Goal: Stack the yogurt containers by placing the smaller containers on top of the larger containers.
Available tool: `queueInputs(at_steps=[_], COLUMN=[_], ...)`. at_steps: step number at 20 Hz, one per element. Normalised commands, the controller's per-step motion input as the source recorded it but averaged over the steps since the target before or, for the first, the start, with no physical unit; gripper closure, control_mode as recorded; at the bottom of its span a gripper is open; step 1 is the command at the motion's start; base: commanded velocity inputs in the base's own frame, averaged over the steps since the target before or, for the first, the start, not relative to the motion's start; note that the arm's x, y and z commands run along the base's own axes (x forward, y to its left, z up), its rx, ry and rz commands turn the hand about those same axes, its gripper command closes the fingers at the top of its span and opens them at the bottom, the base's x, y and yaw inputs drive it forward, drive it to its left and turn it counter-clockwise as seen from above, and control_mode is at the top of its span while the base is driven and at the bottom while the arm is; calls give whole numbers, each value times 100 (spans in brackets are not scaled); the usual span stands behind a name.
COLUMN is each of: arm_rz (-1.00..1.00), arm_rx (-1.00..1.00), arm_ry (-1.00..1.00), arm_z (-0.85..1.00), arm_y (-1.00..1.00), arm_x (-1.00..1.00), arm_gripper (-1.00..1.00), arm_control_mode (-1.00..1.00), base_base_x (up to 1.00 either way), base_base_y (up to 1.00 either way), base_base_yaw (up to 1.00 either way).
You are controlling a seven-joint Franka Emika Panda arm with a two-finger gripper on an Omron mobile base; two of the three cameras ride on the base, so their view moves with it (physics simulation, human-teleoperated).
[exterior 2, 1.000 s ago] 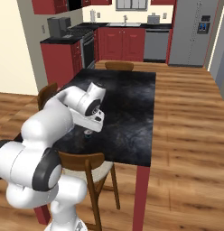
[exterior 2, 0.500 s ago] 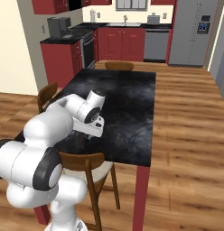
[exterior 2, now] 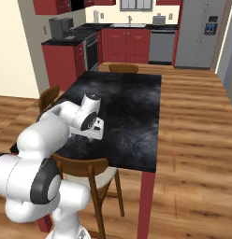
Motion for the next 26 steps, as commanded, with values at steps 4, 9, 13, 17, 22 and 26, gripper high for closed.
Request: queueInputs(at_steps=[4,9,13,17,22,26], arm_rz=[-10,-10,-11,-7,-3,-2], arm_rx=[-16,-12,-7,-1,0,0], arm_ry=[-19,-11,-1,0,0,0], arm_z=[-7,-7,-13,-8,-12,-11], arm_y=[18,4,0,0,-1,0], arm_x=[8,5,0,3,16,25], arm_gripper=[-100,-100,-100,-100,-100,-100], arm_control_mode=[-100,-100,-100,-100,-100,-100], base_base_x=[0,0,0,0,0,0], base_base_y=[0,0,0,0,0,0], base_base_yaw=[0,0,0,0,0,0])
